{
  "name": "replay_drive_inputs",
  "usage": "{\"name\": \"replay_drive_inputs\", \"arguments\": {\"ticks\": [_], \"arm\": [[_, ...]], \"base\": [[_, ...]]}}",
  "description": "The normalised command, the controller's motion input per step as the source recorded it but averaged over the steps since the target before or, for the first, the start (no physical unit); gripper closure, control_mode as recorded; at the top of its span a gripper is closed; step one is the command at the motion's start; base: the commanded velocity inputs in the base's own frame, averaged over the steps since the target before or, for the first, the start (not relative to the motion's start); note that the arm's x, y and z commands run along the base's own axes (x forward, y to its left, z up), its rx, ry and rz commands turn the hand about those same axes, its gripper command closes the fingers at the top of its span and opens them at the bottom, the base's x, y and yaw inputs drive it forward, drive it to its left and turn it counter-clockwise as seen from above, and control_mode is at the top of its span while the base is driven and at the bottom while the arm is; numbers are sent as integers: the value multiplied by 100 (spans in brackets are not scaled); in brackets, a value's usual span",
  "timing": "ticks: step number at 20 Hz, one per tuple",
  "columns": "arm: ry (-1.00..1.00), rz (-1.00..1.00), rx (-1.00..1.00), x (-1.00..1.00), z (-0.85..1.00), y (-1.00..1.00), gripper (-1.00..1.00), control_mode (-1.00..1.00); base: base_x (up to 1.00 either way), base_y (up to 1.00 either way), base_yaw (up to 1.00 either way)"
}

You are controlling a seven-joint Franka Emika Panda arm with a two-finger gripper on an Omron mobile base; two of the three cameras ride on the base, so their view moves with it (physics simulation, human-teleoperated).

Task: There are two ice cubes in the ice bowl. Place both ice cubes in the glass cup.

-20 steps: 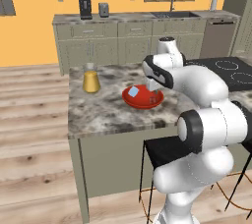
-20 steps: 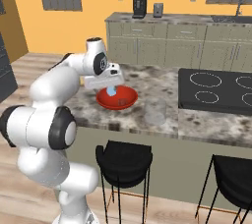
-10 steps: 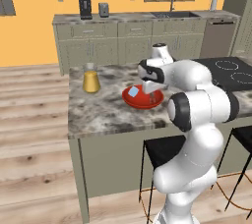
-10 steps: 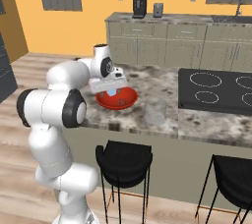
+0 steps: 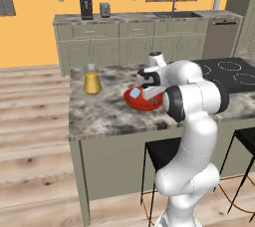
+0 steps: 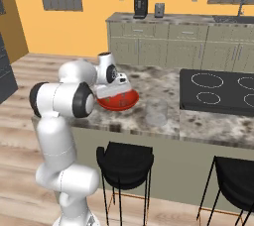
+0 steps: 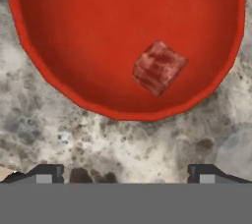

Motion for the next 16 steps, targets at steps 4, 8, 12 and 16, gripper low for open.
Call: {"name": "replay_drive_inputs", "arguments": {"ticks": [4,8,12,16], "arm": [[0,5,-1,29,-39,-22,-100,-100],[0,0,0,36,-25,-1,-100,-100],[0,0,0,36,-21,0,-100,-100],[-1,0,0,37,-23,0,-100,-100]], "base": [[0,0,0],[0,0,0],[0,0,0],[0,0,0]]}}
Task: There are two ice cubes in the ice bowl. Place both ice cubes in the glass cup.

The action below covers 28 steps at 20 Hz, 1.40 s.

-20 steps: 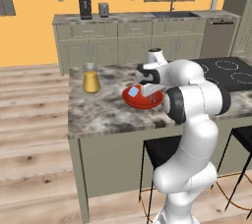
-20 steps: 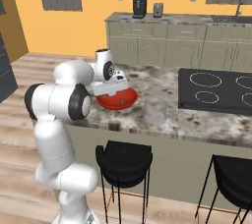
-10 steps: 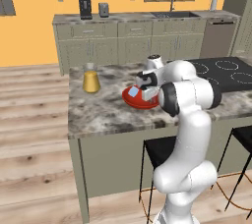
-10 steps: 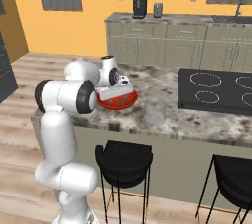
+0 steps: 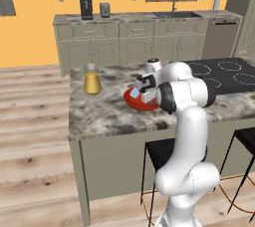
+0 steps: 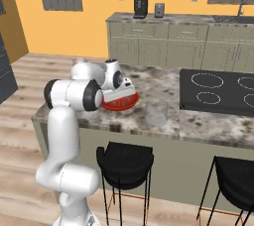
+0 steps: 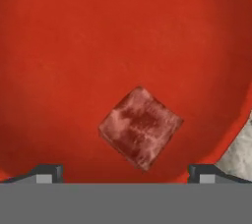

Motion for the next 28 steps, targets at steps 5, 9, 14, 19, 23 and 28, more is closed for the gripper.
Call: {"name": "replay_drive_inputs", "arguments": {"ticks": [5,9,14,19,23,28], "arm": [[0,0,-3,36,-34,0,-100,-100],[0,0,-3,40,-30,0,-100,-100],[0,0,-3,33,-32,0,-100,-100],[0,0,-6,22,-48,0,-100,-100],[4,0,-7,0,-60,-11,-100,-100],[7,0,-3,-13,-64,-27,-100,-100]], "base": [[0,0,0],[0,0,0],[0,0,0],[0,0,0],[0,0,0],[0,0,0]]}}
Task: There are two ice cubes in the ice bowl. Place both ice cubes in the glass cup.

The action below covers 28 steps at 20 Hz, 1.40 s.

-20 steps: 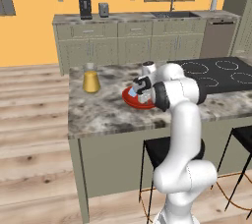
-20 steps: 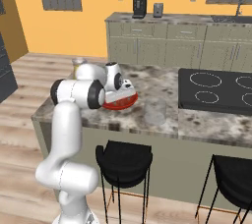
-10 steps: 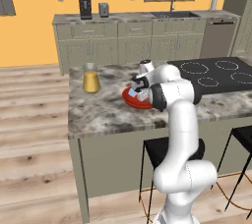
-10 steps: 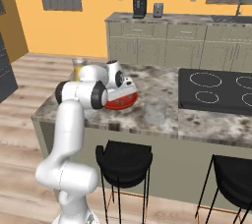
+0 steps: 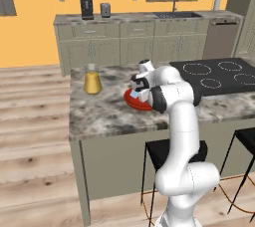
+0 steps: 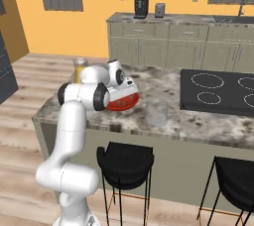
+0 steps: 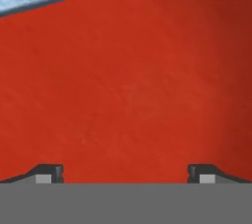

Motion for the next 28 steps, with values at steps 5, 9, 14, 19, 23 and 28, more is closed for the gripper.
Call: {"name": "replay_drive_inputs", "arguments": {"ticks": [5,9,14,19,23,28], "arm": [[1,0,0,-15,-30,-16,-100,-100],[0,3,-4,-62,-40,-9,-100,-100],[0,5,-10,-62,-58,-1,-100,-100],[0,0,-2,-2,-14,0,100,-100],[-1,0,1,-22,6,-11,100,-100],[-13,-3,7,-47,77,-19,100,-100]], "base": [[0,0,0],[0,0,0],[0,0,0],[0,0,0],[0,0,0],[0,0,0]]}}
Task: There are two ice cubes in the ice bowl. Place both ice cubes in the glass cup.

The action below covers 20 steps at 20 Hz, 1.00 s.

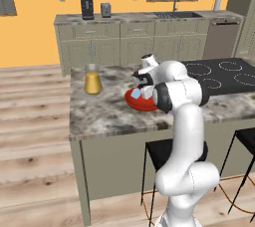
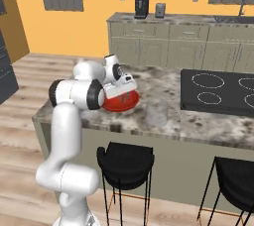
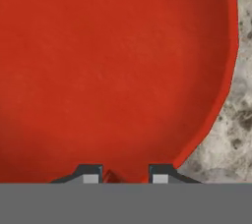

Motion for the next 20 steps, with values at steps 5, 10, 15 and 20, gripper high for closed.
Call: {"name": "replay_drive_inputs", "arguments": {"ticks": [5,10,15,20], "arm": [[-20,-13,11,-49,100,-17,100,-100],[-28,-19,25,-63,65,-55,100,-100],[-18,-25,15,-34,14,-56,100,-100],[-8,-35,0,-1,0,-46,100,-100]], "base": [[0,0,0],[0,0,0],[0,0,0],[0,0,0]]}}
